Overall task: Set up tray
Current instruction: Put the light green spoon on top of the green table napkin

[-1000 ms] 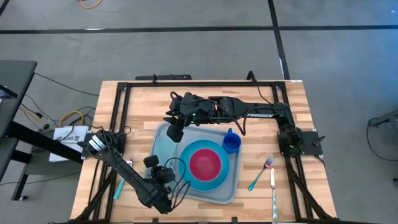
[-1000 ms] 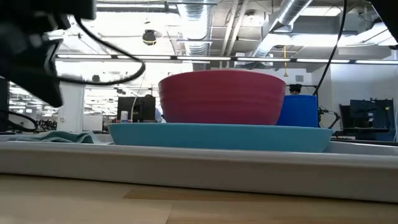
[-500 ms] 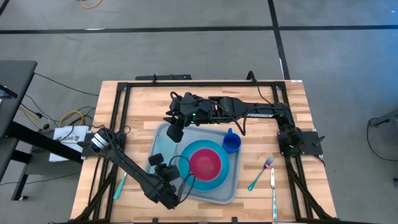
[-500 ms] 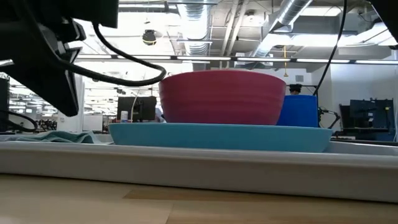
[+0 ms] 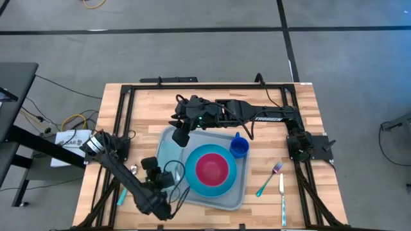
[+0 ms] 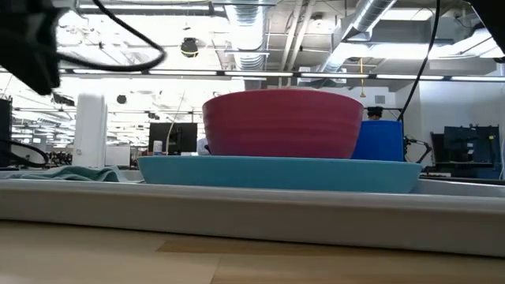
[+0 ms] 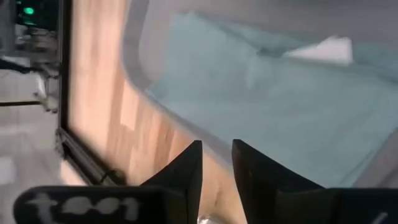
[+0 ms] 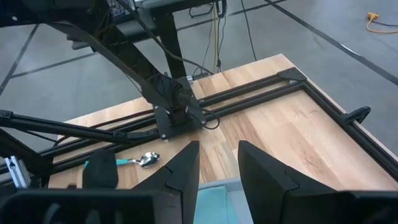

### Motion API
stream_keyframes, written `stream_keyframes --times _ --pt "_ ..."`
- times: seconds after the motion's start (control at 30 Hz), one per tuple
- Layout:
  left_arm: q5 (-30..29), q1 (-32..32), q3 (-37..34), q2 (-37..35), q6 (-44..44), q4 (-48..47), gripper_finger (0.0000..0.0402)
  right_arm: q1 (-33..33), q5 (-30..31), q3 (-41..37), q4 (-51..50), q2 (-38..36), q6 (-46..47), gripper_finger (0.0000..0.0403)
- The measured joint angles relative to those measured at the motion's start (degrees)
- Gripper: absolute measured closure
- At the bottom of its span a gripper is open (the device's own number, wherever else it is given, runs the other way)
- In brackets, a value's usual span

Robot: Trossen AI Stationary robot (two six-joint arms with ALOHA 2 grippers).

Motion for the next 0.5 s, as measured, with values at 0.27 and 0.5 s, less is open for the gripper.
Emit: stream_keyframes --times 0.27,0.5 --pt "-2.2 -6.4 -0.3 -1.2 -3.1 0.4 0.0317 -0.3 2.1 -0.1 5.8 0.0 -3.6 0.0301" --pt "-7.9 -13.0 -0.4 -1.6 -6.1 0.4 0.0317 1.2 1.5 -0.1 -14.6 -2.5 -3.5 0.0301"
